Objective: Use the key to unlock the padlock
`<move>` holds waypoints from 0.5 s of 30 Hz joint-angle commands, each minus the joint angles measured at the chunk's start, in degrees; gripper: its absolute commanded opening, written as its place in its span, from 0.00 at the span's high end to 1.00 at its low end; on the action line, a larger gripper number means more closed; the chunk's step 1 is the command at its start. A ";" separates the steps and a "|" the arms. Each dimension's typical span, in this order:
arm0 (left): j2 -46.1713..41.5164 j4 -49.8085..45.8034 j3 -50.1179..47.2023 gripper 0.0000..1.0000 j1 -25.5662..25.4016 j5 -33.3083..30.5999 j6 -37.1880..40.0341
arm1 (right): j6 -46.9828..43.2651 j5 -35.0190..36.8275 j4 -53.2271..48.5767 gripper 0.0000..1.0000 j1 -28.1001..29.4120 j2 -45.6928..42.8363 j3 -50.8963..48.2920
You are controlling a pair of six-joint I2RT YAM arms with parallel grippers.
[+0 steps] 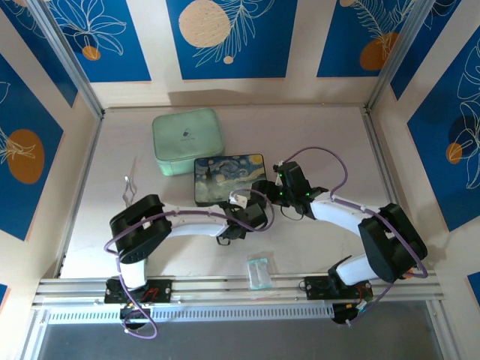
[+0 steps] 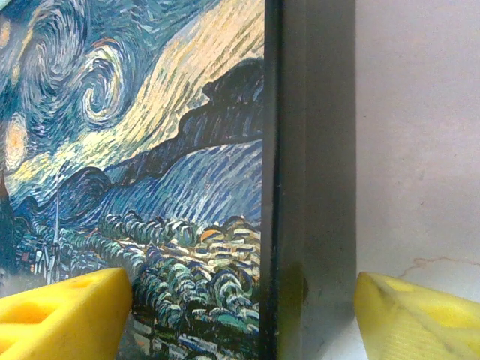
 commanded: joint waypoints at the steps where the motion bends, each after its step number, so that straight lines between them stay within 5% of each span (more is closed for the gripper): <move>1: 1.90 0.62 -0.27 0.71 -1.43 3.40 -0.30 | -0.61 0.27 -10.10 0.22 0.64 3.72 -3.24; 8: -2.24 5.60 -3.35 0.52 -1.89 6.54 -1.11 | -0.71 0.53 -10.06 0.22 0.64 3.06 -3.46; 15: -2.14 0.71 -0.79 0.72 -2.62 3.90 -1.17 | -0.46 0.45 -9.73 0.22 0.64 3.28 -3.83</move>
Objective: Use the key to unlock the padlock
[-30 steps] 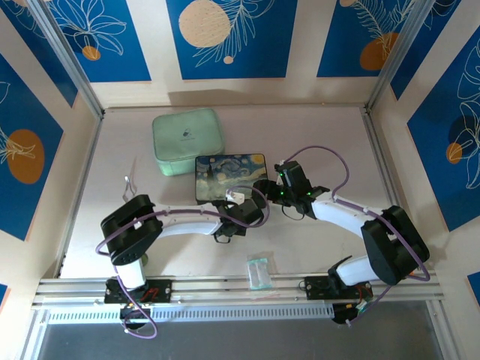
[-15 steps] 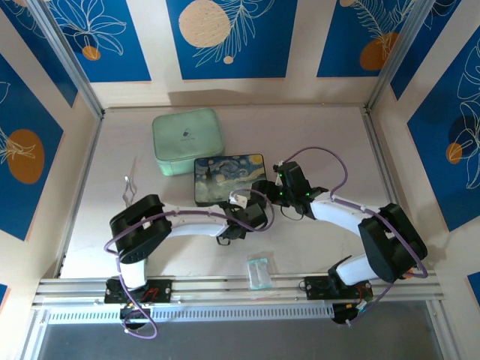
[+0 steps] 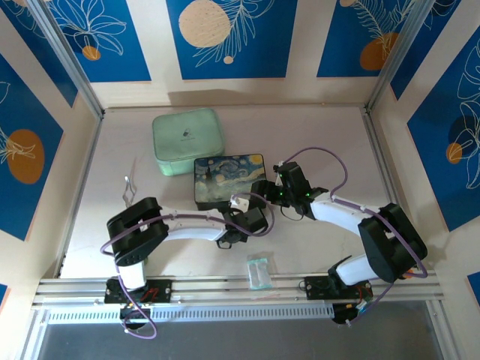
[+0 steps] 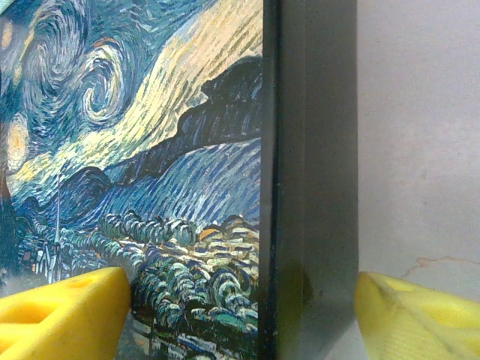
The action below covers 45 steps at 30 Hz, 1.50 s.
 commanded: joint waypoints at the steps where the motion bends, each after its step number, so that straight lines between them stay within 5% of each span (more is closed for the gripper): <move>1: -0.14 -2.26 1.29 0.75 -1.18 2.35 0.27 | -0.67 0.71 -10.58 0.22 0.68 3.21 -3.48; 15: 3.15 -17.79 5.81 0.82 -1.13 -6.65 1.15 | -1.02 1.06 -10.11 0.22 0.58 3.00 -3.97; 25: 7.51 -15.72 8.81 0.82 -3.09 -4.20 1.76 | -0.81 0.14 -10.39 0.22 0.33 3.19 -4.03; 30: 8.69 -15.31 10.09 0.68 -4.29 -3.58 1.34 | -0.40 -0.25 -10.01 0.22 0.59 3.63 -3.92; 40: 6.28 -14.33 8.79 0.56 -4.86 -3.58 0.80 | -0.40 -0.41 -10.96 0.22 0.77 3.39 -3.00; 43: 4.22 -12.88 8.13 0.33 -4.83 -3.10 1.62 | -0.58 -0.52 -11.33 0.21 0.77 2.38 -2.73; 45: 2.37 -11.88 7.46 0.29 -4.83 -3.02 1.76 | -0.49 -0.52 -11.29 0.21 0.69 1.54 -2.75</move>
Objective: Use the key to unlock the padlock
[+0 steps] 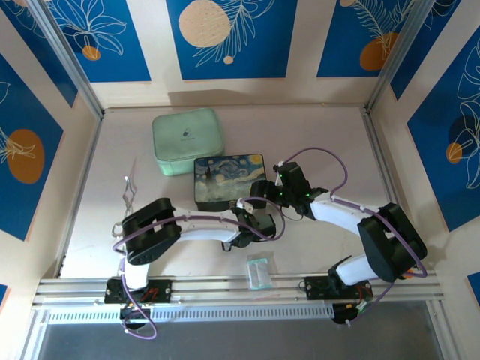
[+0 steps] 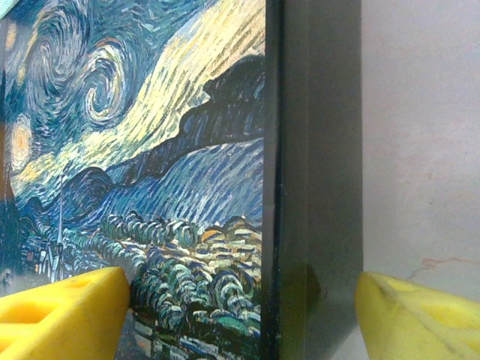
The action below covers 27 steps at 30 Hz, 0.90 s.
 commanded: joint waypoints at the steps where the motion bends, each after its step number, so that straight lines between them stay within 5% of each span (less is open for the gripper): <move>1: -3.73 3.98 -1.34 0.28 -1.44 3.03 0.15 | -1.01 0.08 -11.94 0.21 0.72 1.22 -2.50; 11: -12.29 7.64 -5.26 0.23 -0.67 4.07 0.10 | -1.98 -0.21 -12.32 0.18 0.55 -1.97 -1.99; 21: -31.15 18.05 -17.81 0.08 7.27 9.92 1.80 | -5.05 -0.33 -18.87 0.09 0.61 -16.02 -2.64; 27: -38.09 21.49 -21.35 0.14 14.14 13.18 6.63 | -2.98 -0.96 -16.57 0.12 8.72 -20.78 -4.84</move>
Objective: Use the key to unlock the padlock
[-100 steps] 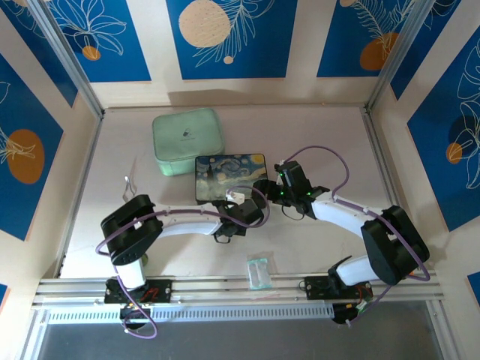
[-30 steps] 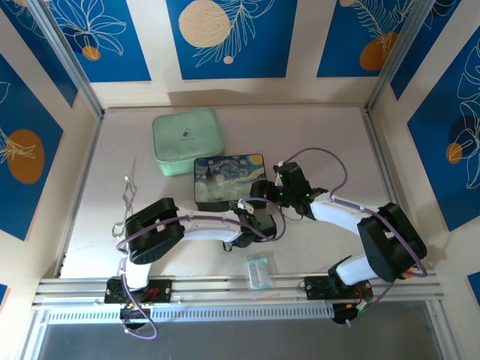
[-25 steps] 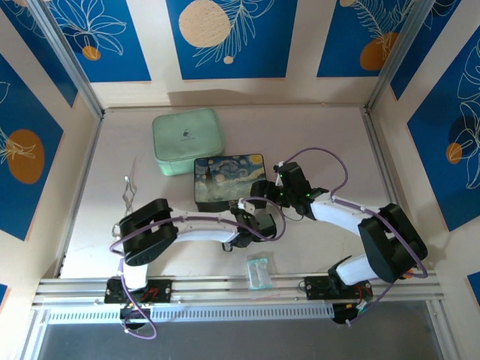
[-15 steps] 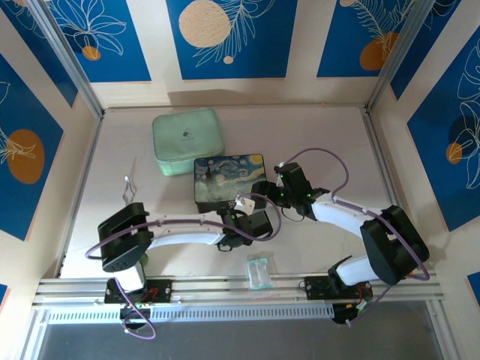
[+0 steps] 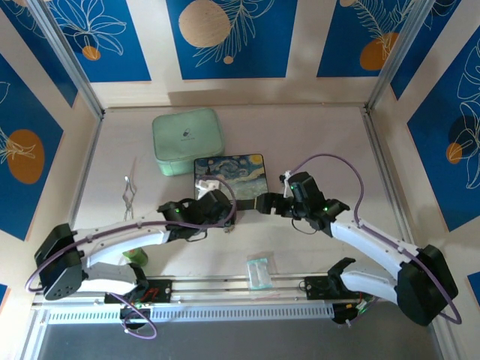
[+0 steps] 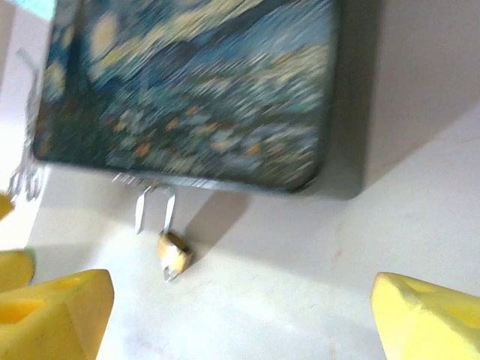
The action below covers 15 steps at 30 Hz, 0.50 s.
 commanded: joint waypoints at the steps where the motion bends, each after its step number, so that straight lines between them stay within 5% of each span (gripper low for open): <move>1: -1.55 1.94 -0.12 0.14 2.49 1.94 5.10 | 0.67 0.84 0.18 0.12 6.23 0.39 -1.30; 8: -0.19 3.19 4.29 0.12 10.09 4.60 20.23 | 3.99 4.50 8.03 0.17 14.37 14.03 1.64; 15: 0.08 1.39 5.79 0.11 13.65 3.61 22.88 | 4.52 6.15 13.00 0.29 17.81 25.06 6.36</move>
